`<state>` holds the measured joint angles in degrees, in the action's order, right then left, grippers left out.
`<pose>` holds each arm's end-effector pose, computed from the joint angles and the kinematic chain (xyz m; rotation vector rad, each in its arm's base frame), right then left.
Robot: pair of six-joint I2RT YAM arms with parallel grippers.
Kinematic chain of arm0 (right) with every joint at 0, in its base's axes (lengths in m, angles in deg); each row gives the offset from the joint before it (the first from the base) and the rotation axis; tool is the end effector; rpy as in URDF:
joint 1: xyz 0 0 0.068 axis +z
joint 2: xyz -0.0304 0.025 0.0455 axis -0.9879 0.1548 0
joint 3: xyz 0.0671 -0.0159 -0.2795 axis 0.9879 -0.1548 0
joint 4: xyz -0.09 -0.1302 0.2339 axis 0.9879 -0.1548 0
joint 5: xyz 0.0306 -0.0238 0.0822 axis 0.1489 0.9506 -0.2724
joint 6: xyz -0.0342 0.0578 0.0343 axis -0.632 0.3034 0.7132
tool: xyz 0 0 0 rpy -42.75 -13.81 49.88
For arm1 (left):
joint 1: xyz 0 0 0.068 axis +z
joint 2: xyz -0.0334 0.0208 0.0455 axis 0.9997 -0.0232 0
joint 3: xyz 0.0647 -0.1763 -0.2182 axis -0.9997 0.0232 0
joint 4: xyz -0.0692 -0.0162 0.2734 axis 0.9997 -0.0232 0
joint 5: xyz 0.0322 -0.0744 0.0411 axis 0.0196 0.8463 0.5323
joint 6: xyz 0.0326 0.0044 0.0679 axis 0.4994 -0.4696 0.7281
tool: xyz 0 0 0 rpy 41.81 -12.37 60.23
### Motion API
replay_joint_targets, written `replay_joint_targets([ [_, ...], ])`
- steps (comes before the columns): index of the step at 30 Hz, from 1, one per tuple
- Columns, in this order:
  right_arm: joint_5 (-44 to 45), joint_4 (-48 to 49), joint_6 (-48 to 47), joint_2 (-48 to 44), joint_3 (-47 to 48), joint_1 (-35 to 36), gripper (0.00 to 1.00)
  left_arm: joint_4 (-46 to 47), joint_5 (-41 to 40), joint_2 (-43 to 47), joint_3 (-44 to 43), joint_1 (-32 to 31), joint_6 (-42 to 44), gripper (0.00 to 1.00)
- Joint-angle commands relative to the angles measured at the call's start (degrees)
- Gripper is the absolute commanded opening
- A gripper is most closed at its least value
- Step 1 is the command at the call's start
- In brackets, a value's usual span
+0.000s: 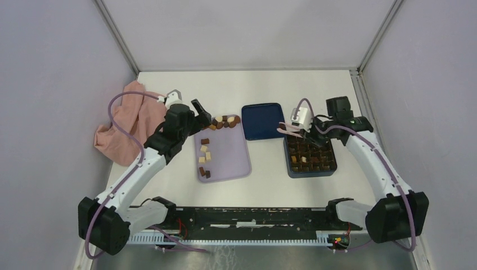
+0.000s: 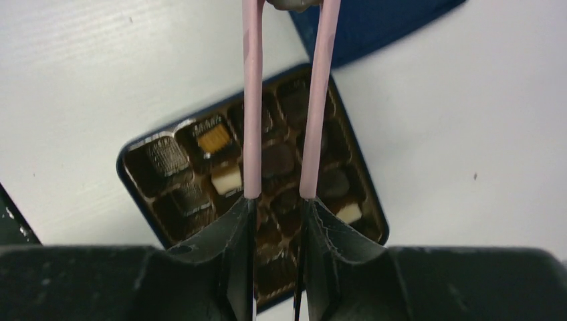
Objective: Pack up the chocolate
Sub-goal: Pick up the fake chocolate from the plate, then place the fake chocolate in the packing box.
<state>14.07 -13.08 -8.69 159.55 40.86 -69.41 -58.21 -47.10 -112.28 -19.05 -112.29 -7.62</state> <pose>0.2590 0.0842 0.2802 -1.4239 1.9791 0.3318 0.2602 -0.0942 0.2942 -0.4755 2.0270 -0.3899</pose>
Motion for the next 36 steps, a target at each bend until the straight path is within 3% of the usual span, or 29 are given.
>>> replay_joint_targets([
  [1,0.3,-6.5,-5.5,-6.7,-3.9,-8.3,0.04,5.5,3.6,-3.5,-3.5,-0.1,3.8,0.96],
  [5,0.1,-10.5,-8.4,-10.9,-6.7,-18.4,0.05,6.9,5.7,-6.9,-4.9,-0.1,4.5,0.96],
  [20,3.6,-19.2,-23.9,-13.6,-14.5,-41.3,0.07,9.2,9.8,-11.9,-5.9,-0.2,5.7,0.95],
  [28,6.0,-19.1,-28.8,-9.5,-15.2,-45.7,0.1,9.5,9.4,-11.1,-4.6,-0.1,5.7,0.95],
  [36,5.1,-18.4,-28.7,-5.6,-13.4,-45.7,0.23,9.5,8.7,-10.2,-3.7,-0.1,5.3,0.95],
])
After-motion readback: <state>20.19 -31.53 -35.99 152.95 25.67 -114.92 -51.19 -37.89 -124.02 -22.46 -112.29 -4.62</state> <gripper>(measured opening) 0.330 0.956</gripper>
